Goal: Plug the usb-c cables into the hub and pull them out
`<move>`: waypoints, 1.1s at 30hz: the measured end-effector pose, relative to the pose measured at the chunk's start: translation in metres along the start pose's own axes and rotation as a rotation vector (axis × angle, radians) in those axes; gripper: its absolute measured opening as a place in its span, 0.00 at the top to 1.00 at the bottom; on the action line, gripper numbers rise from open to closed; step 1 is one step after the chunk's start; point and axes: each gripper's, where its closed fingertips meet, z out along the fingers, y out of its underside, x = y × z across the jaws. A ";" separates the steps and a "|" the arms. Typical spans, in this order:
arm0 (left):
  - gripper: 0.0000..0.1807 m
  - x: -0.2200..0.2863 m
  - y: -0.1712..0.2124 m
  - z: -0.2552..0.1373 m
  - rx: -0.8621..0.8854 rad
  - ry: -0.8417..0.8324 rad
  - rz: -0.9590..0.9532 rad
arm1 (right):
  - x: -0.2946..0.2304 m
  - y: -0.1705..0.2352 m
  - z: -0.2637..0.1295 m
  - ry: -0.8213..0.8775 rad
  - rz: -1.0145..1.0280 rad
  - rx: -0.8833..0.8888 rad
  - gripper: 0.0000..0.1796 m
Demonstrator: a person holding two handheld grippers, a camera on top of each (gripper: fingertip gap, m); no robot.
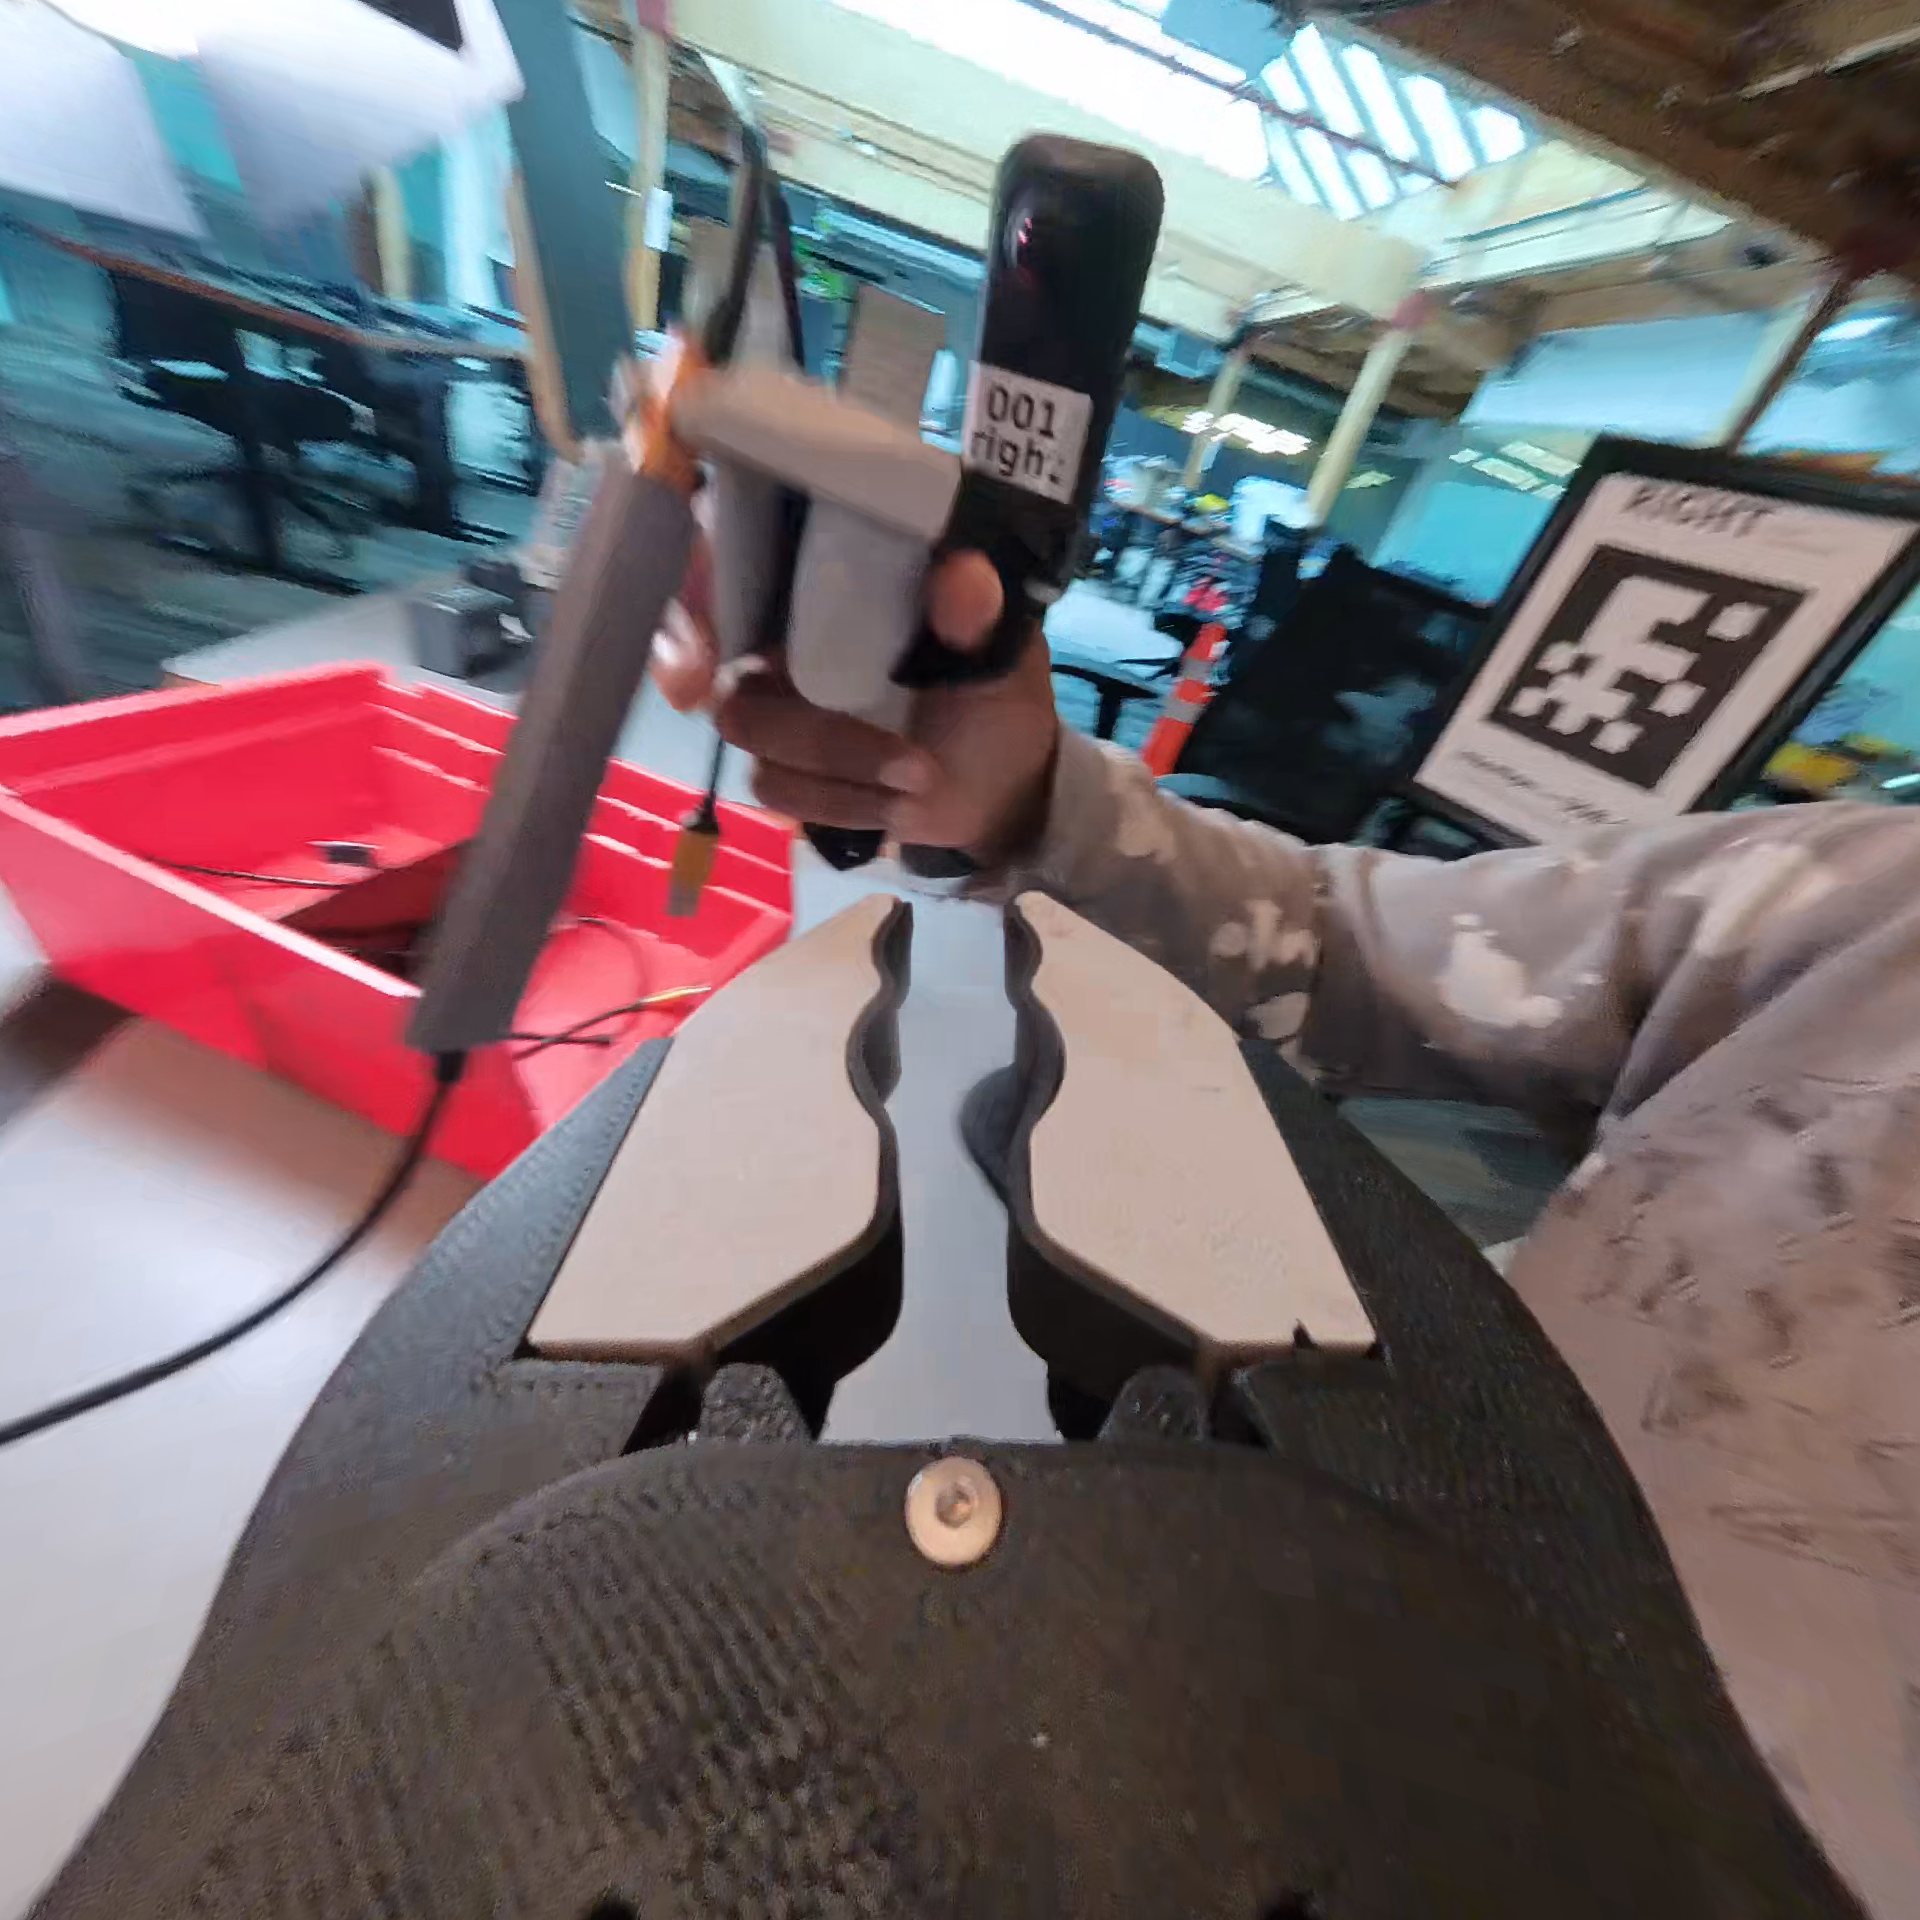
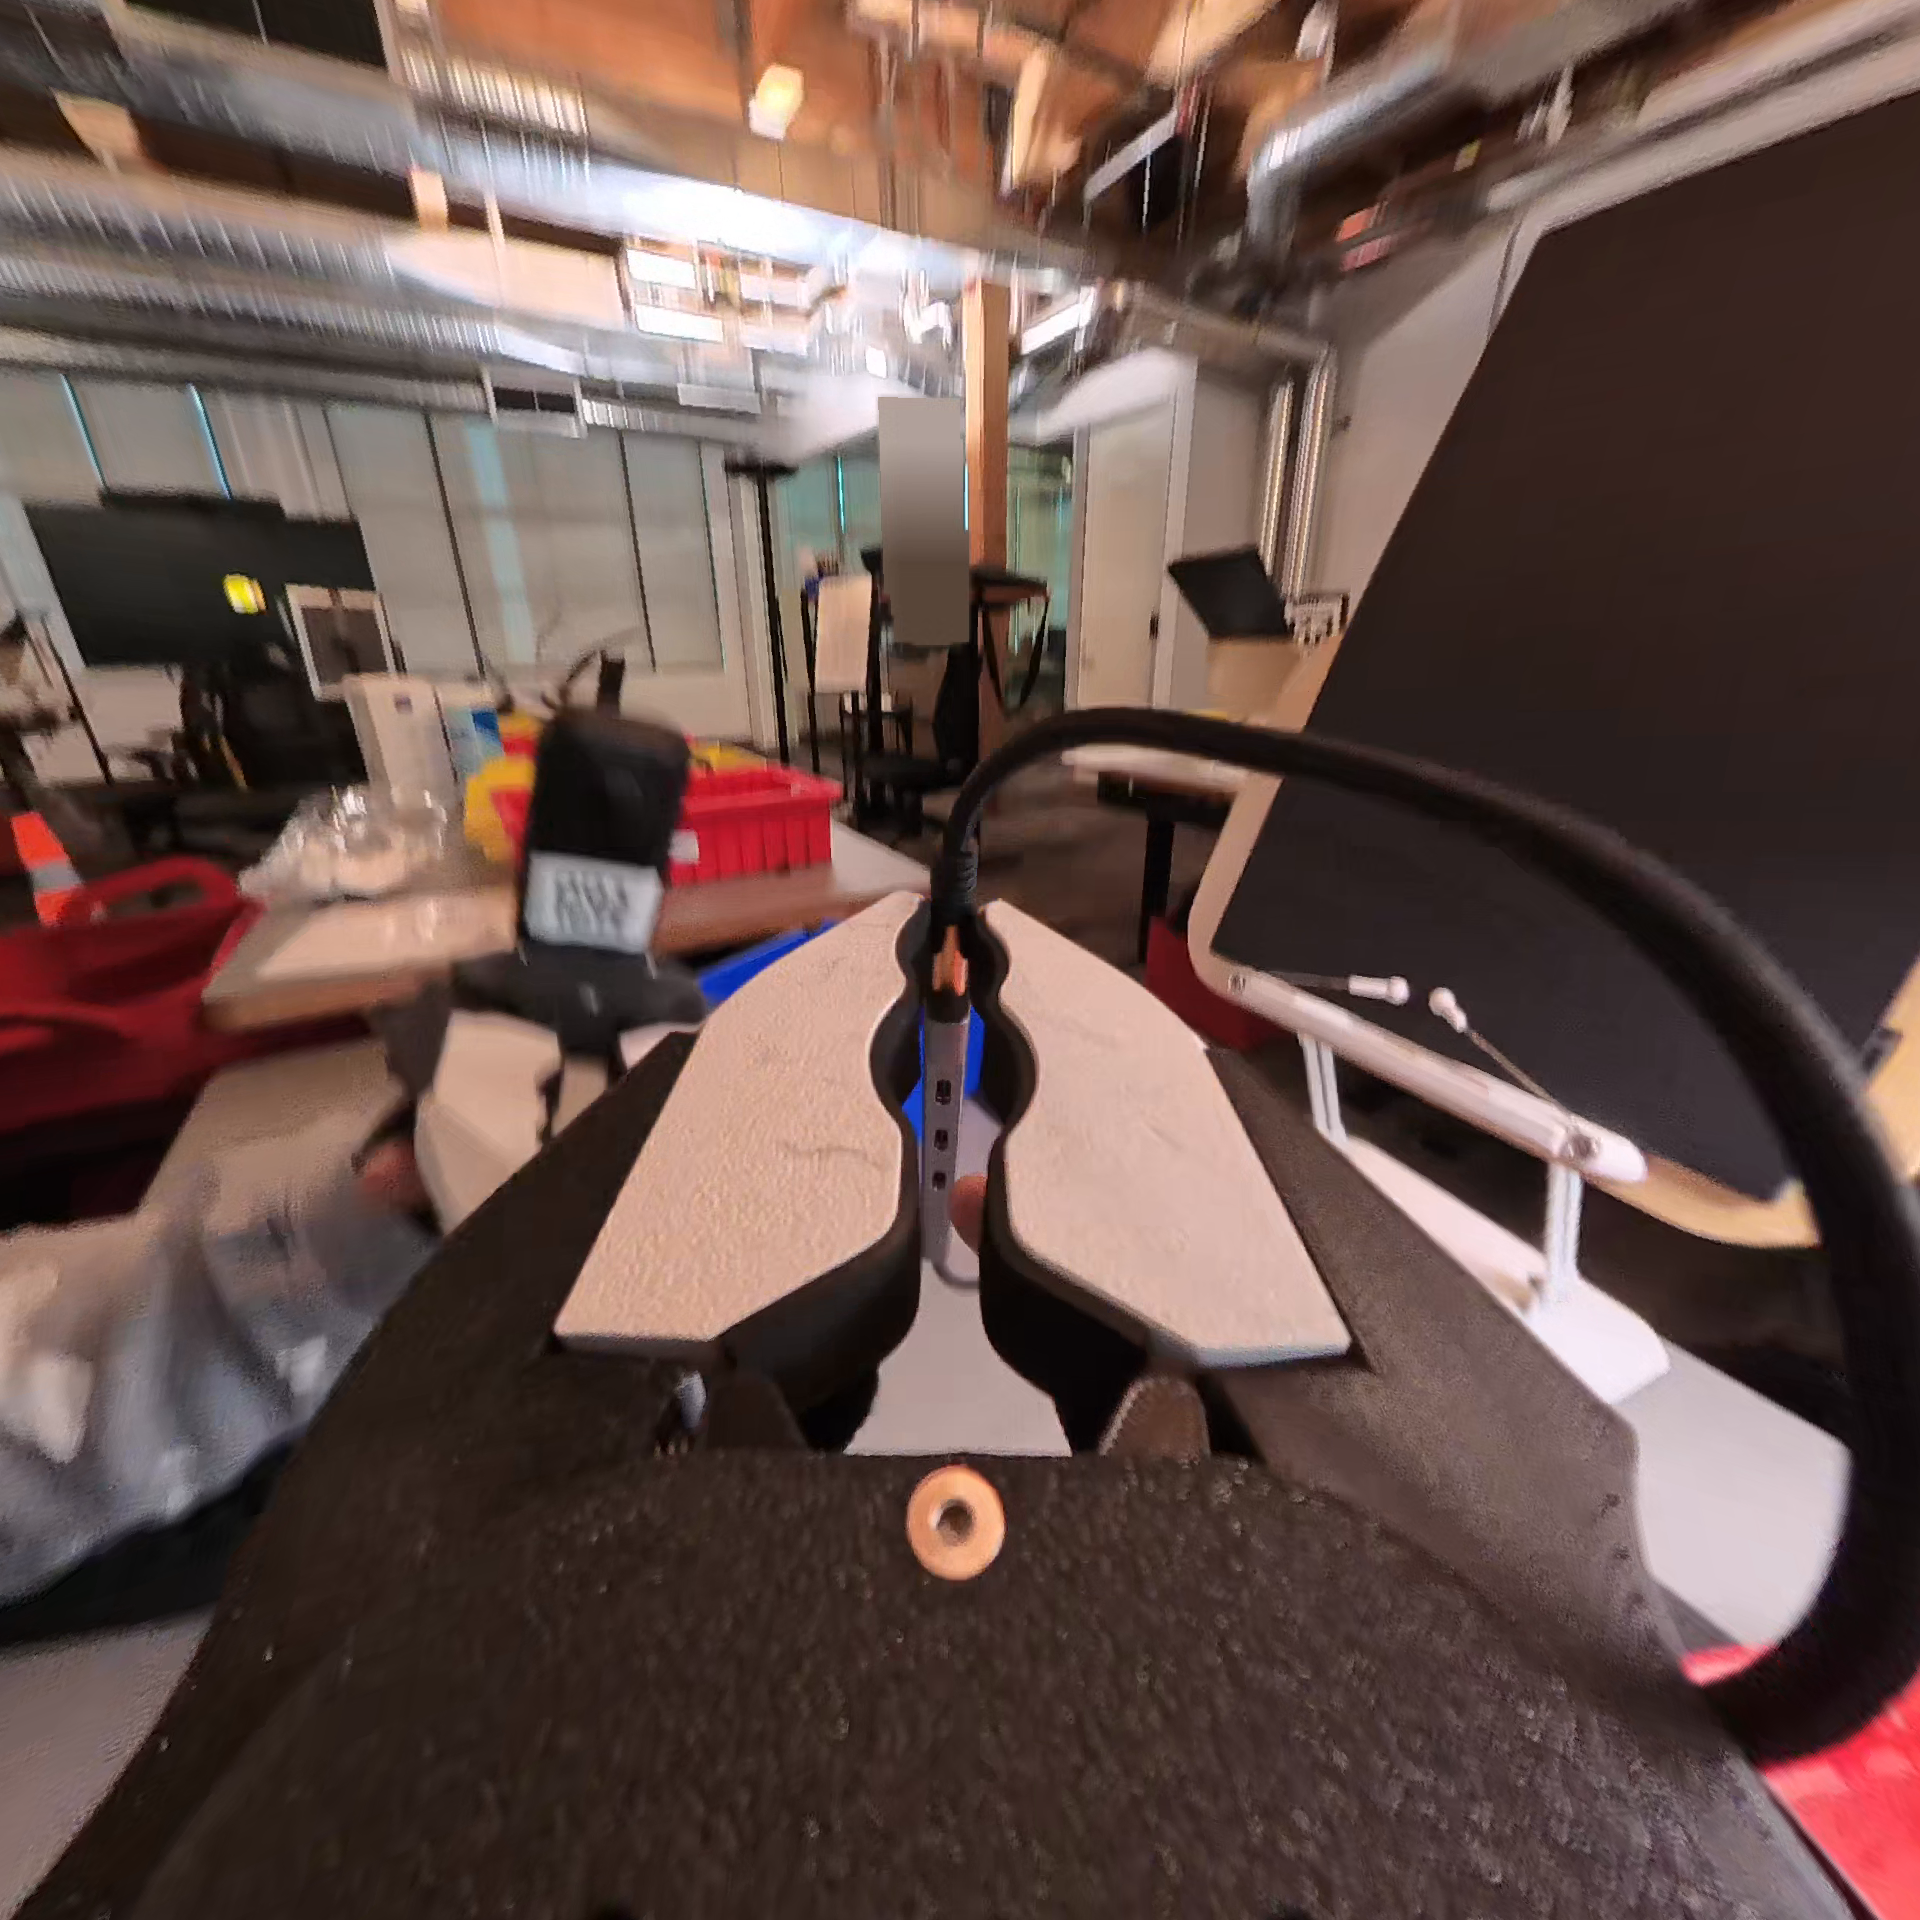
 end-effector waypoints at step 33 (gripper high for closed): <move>0.94 -0.019 -0.055 -0.033 0.499 -0.099 0.060 | -0.030 0.013 -0.003 -0.268 0.487 0.374 0.96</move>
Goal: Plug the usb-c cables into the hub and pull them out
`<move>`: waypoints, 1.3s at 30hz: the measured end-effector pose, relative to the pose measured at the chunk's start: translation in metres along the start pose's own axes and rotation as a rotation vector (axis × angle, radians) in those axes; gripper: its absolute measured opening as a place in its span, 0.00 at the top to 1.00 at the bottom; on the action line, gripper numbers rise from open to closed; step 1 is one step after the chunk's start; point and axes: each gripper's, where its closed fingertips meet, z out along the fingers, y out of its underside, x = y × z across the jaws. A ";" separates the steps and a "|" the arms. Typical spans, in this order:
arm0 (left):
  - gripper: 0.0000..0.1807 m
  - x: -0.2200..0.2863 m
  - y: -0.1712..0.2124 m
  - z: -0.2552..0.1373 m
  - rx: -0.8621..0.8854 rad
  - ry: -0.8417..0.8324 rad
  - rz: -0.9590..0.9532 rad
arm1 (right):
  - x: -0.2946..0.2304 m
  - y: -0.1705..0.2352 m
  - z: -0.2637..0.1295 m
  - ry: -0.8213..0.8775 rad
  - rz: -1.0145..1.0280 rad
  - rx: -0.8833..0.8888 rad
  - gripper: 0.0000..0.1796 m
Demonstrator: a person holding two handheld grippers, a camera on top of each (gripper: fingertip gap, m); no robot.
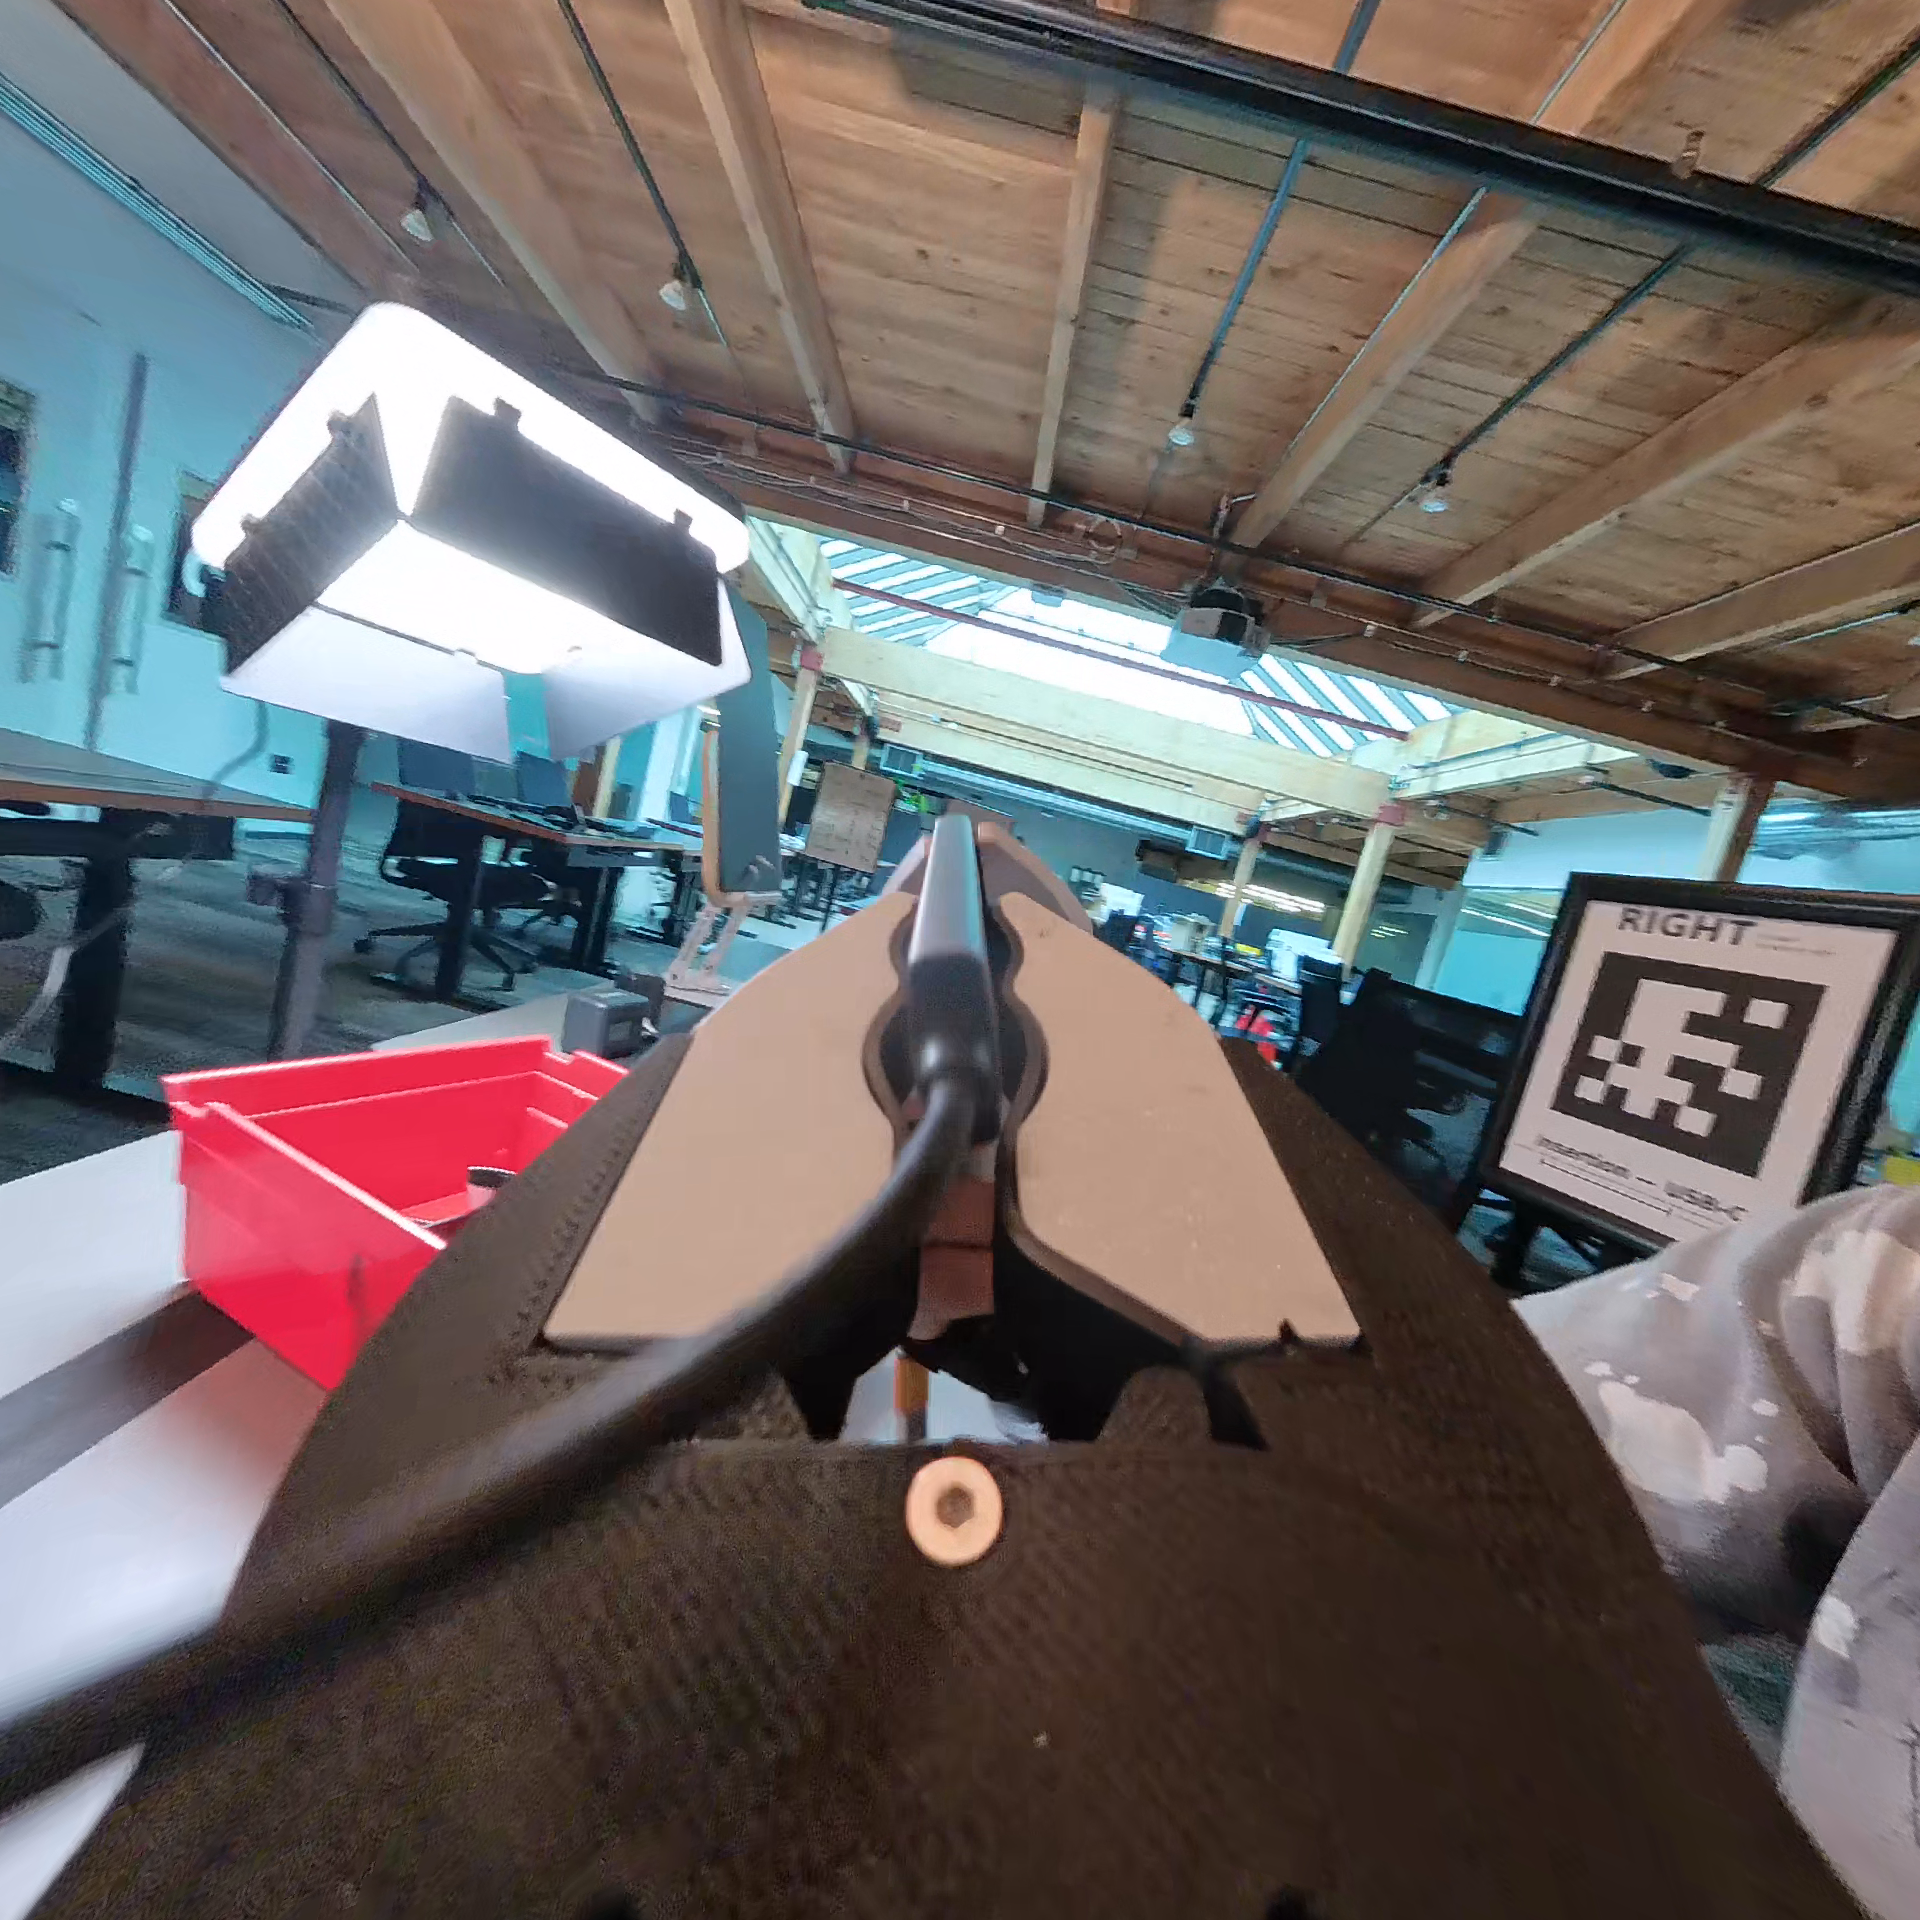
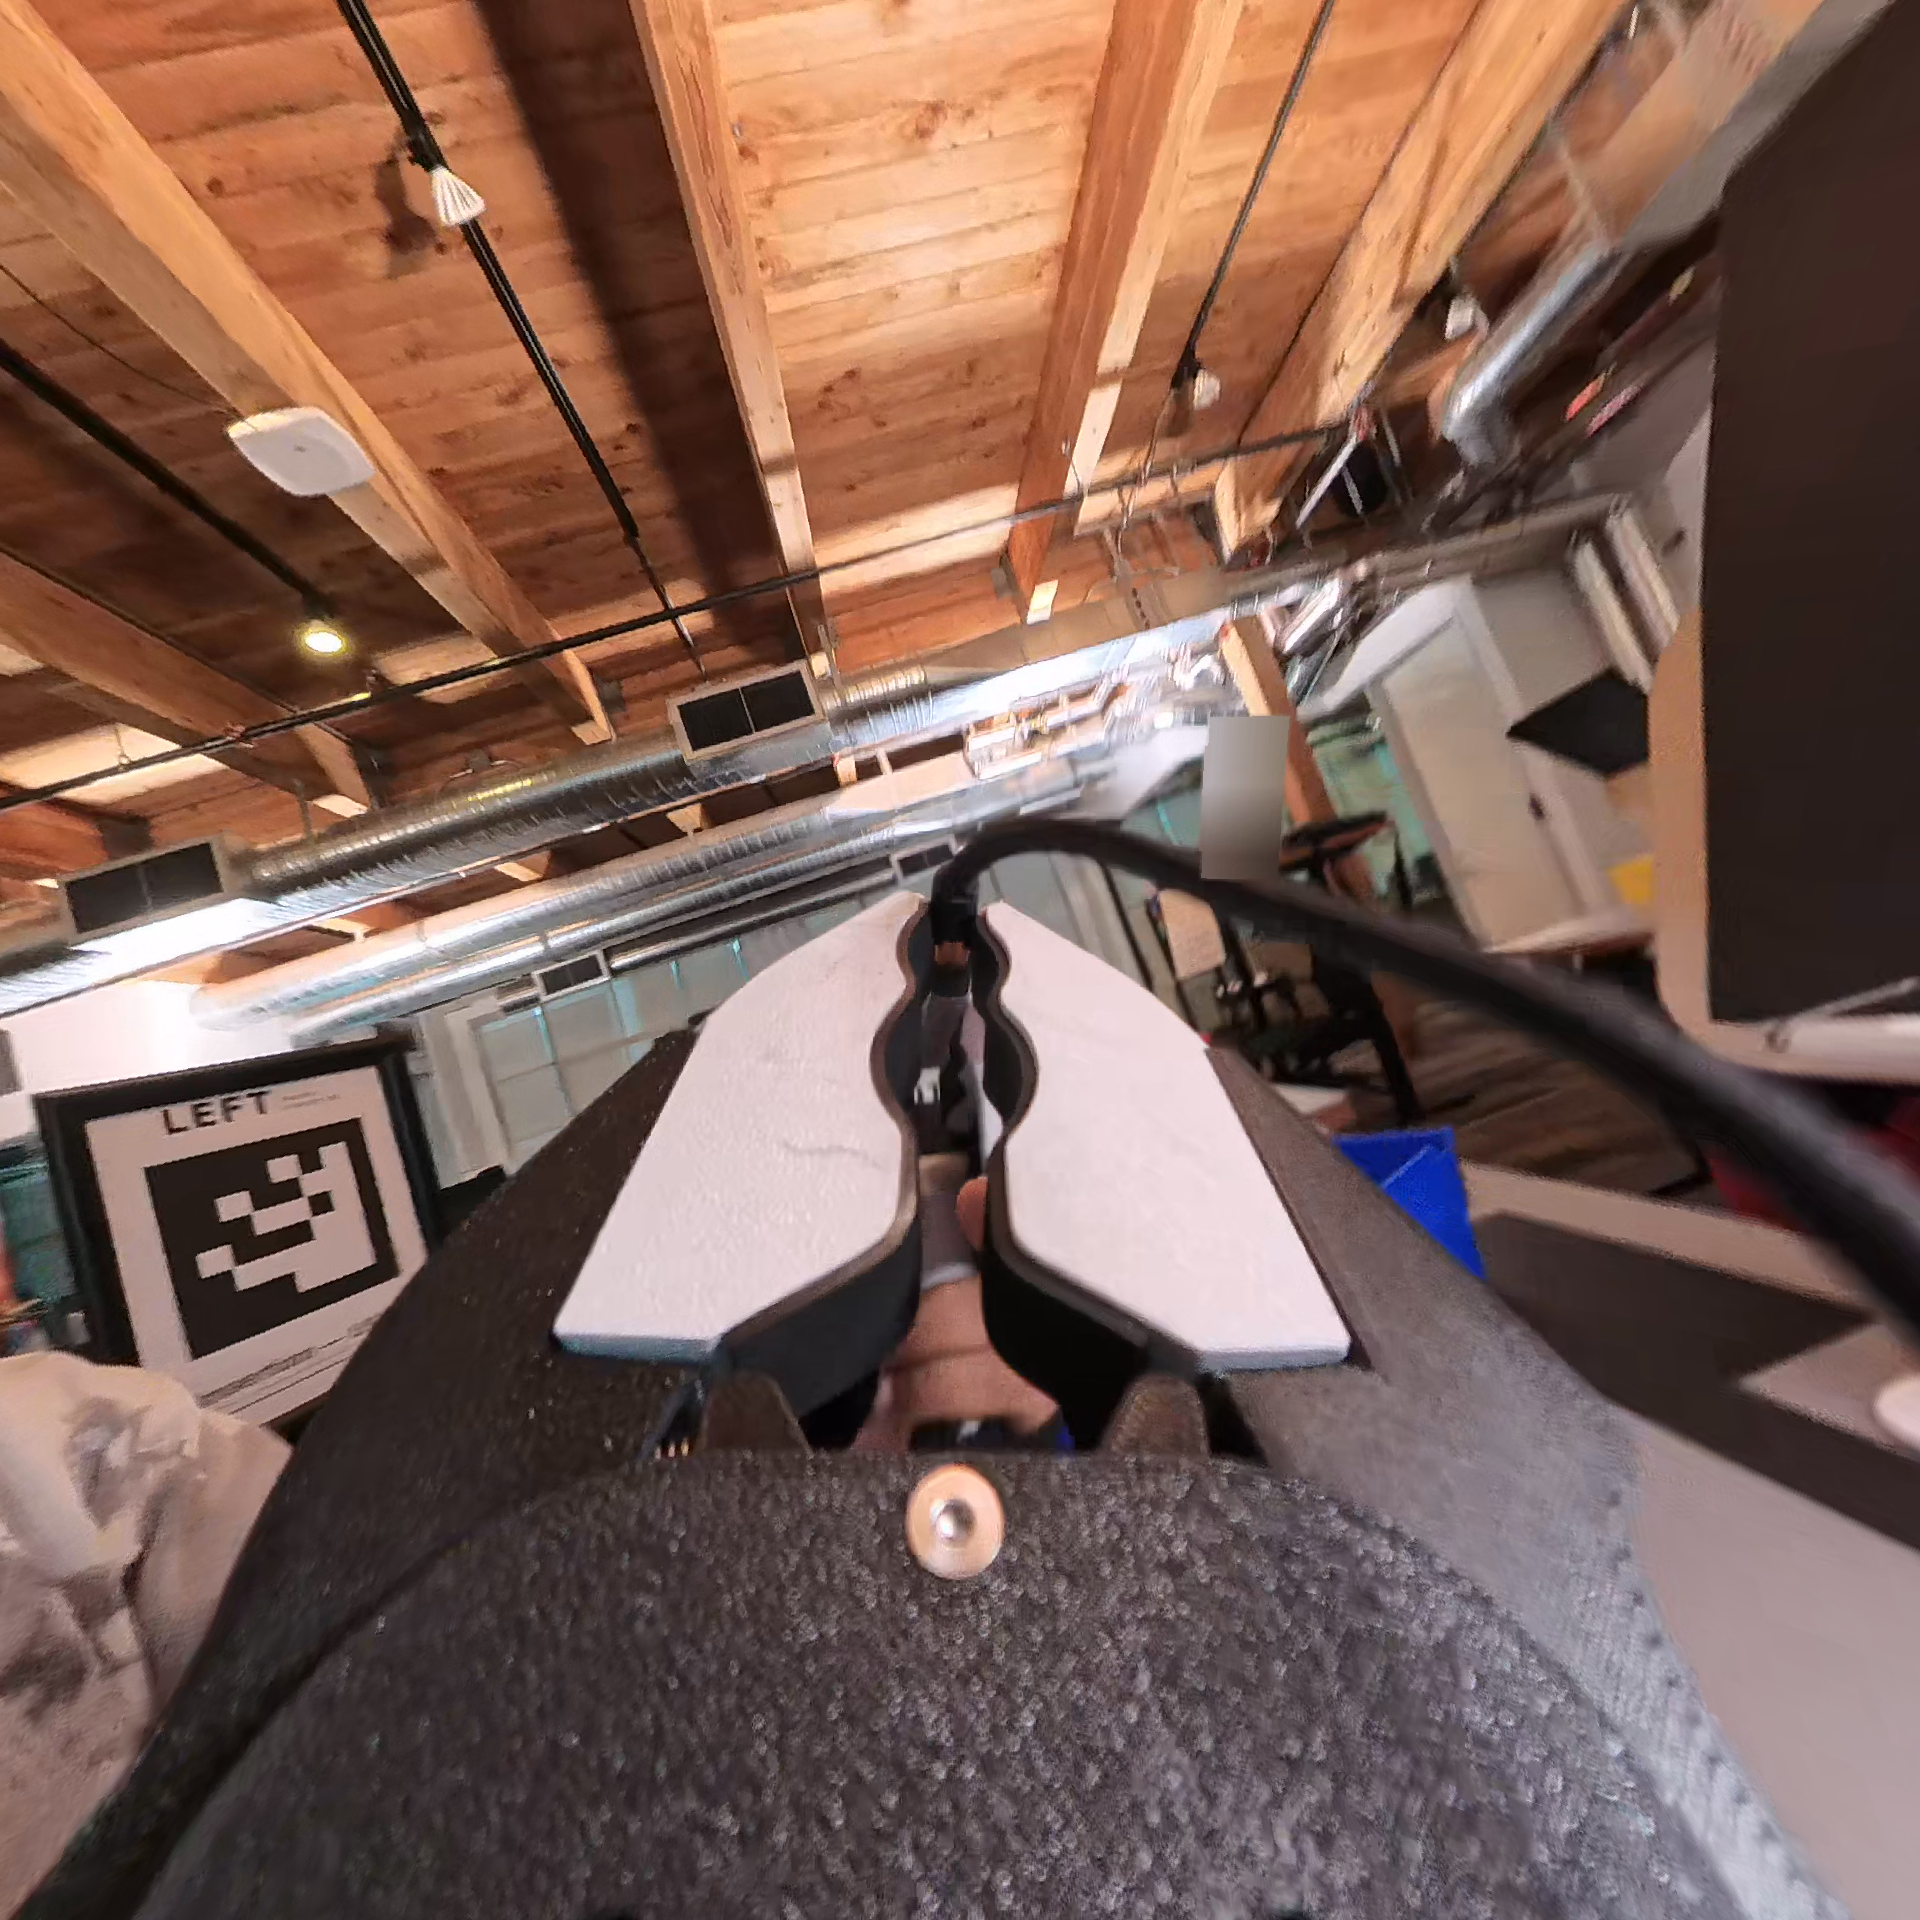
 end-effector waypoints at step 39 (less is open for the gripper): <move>0.95 0.029 -0.003 -0.015 -0.066 0.184 0.142 | -0.034 0.027 -0.007 -0.053 -0.468 -0.518 0.96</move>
